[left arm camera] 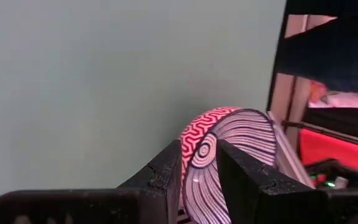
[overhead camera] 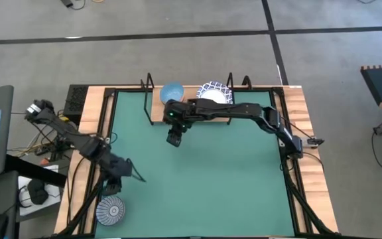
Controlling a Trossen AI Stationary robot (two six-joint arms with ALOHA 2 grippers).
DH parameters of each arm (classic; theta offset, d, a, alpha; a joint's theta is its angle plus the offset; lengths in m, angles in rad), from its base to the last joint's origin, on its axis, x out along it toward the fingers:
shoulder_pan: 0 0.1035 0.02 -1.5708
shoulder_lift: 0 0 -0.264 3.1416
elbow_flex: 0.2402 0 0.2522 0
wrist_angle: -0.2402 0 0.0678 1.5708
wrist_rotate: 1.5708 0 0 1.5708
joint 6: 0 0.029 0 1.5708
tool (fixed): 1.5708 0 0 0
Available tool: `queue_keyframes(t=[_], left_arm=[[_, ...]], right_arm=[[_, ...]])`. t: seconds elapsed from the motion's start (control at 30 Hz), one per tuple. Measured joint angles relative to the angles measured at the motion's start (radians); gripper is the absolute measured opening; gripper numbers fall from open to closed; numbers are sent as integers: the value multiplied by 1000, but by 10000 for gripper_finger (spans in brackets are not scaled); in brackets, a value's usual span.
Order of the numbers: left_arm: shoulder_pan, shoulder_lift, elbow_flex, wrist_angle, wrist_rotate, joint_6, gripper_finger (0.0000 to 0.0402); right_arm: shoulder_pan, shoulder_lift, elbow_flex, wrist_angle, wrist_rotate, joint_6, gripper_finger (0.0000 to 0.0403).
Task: Place and stack bowls onto a shelf
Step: Stack the blue bowl on top of the light blue bowl on the shelf
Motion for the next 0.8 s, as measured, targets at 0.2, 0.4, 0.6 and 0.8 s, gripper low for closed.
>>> queue_keyframes(t=[0.2,0.4,0.6,0.8], left_arm=[[-120,0,-4,1,-165,-70,84],[-198,33,-4,37,-192,-97,84],[-275,118,-5,132,-217,-147,84],[-324,217,-2,191,-212,-174,84]], right_arm=[[15,-58,0,9,76,1,208],[11,-66,0,33,85,3,208],[25,-66,0,27,84,18,208],[44,-66,0,28,82,18,208]])
